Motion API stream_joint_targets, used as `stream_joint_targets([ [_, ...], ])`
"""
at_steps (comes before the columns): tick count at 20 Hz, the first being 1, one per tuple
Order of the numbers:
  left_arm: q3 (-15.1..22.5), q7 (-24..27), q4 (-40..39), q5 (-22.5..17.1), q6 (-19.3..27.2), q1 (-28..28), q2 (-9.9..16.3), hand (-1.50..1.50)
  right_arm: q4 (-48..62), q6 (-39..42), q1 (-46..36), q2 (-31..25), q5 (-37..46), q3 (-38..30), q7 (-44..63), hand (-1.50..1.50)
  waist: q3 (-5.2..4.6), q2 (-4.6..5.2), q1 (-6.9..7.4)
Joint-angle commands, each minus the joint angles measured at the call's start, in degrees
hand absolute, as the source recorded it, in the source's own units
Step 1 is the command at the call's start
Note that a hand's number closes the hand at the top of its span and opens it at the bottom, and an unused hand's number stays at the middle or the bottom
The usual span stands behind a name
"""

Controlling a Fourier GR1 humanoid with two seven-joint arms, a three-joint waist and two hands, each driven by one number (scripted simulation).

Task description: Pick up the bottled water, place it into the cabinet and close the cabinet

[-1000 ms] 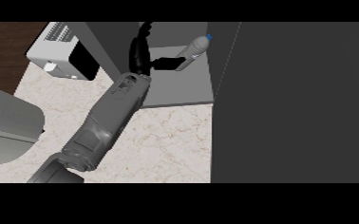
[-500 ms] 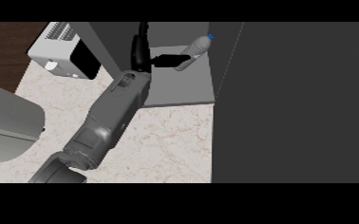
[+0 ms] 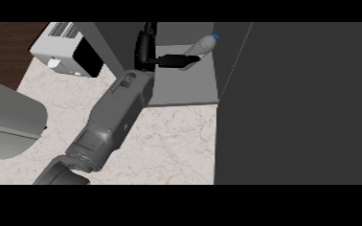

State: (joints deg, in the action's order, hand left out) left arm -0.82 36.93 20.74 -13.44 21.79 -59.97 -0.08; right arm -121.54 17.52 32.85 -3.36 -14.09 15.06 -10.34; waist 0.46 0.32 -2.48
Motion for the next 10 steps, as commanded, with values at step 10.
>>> stream_joint_targets([
  [10,3.75,1.48,11.77,-5.52,-8.75,12.08,2.23,-1.5,-3.1,-3.4,2.0,1.17,1.16,0.99,1.99,-1.5,-0.51,-1.21,4.41],
])
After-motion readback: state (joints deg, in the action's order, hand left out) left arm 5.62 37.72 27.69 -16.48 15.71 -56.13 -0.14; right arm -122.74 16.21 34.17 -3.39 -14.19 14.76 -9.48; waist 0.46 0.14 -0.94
